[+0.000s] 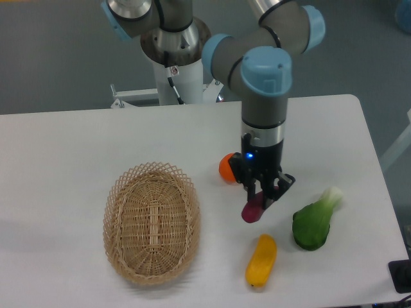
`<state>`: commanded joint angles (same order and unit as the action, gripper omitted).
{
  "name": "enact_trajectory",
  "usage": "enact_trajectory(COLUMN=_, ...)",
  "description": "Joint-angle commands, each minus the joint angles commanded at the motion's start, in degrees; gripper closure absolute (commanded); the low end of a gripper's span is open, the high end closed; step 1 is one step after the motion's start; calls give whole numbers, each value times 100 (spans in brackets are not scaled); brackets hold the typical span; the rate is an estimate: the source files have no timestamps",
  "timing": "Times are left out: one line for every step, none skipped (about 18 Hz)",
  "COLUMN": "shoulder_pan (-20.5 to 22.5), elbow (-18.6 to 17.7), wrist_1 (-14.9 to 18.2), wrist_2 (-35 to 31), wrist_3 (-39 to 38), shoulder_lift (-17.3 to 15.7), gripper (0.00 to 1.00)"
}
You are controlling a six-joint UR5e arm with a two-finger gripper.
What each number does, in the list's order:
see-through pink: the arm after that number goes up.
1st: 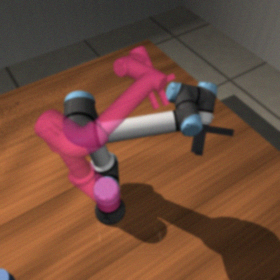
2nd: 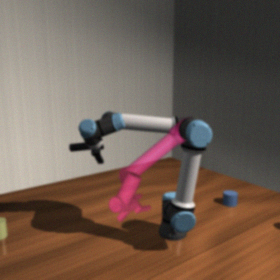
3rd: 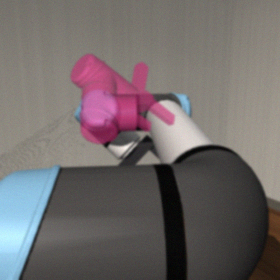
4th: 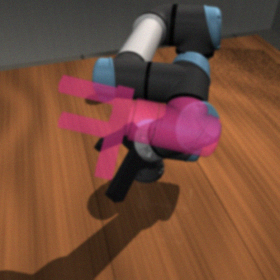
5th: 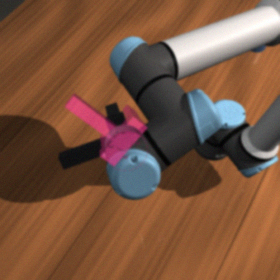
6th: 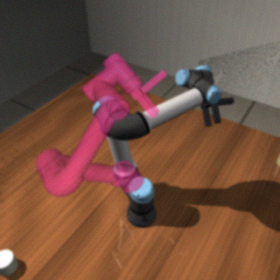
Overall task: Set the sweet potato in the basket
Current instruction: 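Carry the held purple sweet potato over to the wicker basket, then lower the sweet potato into the basket and open the gripper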
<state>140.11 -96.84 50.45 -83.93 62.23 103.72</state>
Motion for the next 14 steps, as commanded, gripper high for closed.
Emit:
enact_trajectory(shoulder_pan=-149, elbow=-158, wrist_1=-52, wrist_2=-105, wrist_3=-140, shoulder_lift=-35, gripper=69)
enact_trajectory(shoulder_pan=-298, elbow=-299, wrist_1=-70, wrist_2=-228, wrist_3=-368, shoulder_lift=-70, gripper=69)
enact_trajectory(shoulder_pan=-448, elbow=-405, wrist_1=-105, wrist_2=-325, wrist_3=-579, shoulder_lift=-71, gripper=69)
enact_trajectory(shoulder_pan=-588, elbow=-475, wrist_1=-97, wrist_2=-361, wrist_3=-711, shoulder_lift=-71, gripper=69)
enact_trajectory(shoulder_pan=-729, elbow=-520, wrist_1=-105, wrist_2=-379, wrist_3=-791, shoulder_lift=-53, gripper=69)
enact_trajectory(shoulder_pan=-809, elbow=-511, wrist_1=-97, wrist_2=-379, wrist_3=-922, shoulder_lift=-18, gripper=69)
enact_trajectory(shoulder_pan=-923, elbow=-511, wrist_1=-97, wrist_2=-361, wrist_3=-1115, shoulder_lift=43, gripper=69)
enact_trajectory(shoulder_pan=-1133, elbow=-520, wrist_1=-123, wrist_2=-353, wrist_3=-1213, shoulder_lift=165, gripper=69)
enact_trajectory(shoulder_pan=-1344, elbow=-503, wrist_1=-114, wrist_2=-352, wrist_3=-1231, shoulder_lift=271, gripper=69)
enact_trajectory(shoulder_pan=-1450, elbow=-476, wrist_1=-140, wrist_2=-370, wrist_3=-1257, shoulder_lift=394, gripper=69)
enact_trajectory(shoulder_pan=-1477, elbow=-424, wrist_1=-184, wrist_2=-379, wrist_3=-1266, shoulder_lift=508, gripper=69)
enact_trajectory(shoulder_pan=-1530, elbow=-432, wrist_1=-246, wrist_2=-379, wrist_3=-1284, shoulder_lift=579, gripper=69)
enact_trajectory(shoulder_pan=-1643, elbow=-432, wrist_1=-307, wrist_2=-388, wrist_3=-1319, shoulder_lift=640, gripper=69)
enact_trajectory(shoulder_pan=-1723, elbow=-423, wrist_1=-351, wrist_2=-414, wrist_3=-1319, shoulder_lift=711, gripper=69)
